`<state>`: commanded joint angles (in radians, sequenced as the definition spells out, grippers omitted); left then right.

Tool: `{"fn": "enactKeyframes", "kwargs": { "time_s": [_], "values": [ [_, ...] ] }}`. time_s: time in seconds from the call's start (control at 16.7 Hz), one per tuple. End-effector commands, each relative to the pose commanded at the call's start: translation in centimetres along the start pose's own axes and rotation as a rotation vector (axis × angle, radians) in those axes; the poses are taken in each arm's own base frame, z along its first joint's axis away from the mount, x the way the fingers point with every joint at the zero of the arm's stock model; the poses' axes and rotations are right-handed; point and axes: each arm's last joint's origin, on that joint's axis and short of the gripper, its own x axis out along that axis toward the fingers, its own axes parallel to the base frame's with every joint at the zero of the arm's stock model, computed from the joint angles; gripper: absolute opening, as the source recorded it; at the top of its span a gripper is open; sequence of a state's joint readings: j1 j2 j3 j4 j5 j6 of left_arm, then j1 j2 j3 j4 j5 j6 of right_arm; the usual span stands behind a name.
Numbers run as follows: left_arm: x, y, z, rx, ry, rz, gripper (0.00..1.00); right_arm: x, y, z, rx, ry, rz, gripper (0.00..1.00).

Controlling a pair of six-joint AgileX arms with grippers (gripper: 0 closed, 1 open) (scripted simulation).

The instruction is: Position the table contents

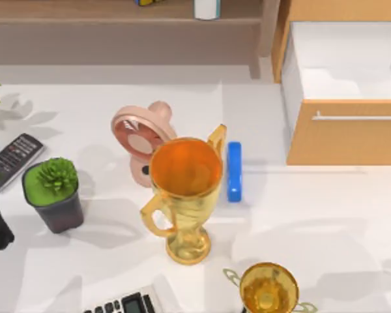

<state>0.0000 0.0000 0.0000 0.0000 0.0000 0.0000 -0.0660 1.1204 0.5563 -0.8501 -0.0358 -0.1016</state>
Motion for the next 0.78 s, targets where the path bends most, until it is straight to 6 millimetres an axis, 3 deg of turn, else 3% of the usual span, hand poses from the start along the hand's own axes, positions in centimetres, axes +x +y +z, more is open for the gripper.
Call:
{"fn": "enactKeyframes", "kwargs": {
  "time_s": [0.42, 0.78],
  "values": [
    [0.0, 0.0, 0.0, 0.000, 0.000, 0.000, 1.00, -1.9, 0.2, 2.7, -0.035, -0.200, 0.048, 0.00],
    [0.0, 0.0, 0.0, 0.000, 0.000, 0.000, 1.00, -2.7, -0.1, 3.7, -0.036, -0.273, 0.050, 0.00]
  ]
}}
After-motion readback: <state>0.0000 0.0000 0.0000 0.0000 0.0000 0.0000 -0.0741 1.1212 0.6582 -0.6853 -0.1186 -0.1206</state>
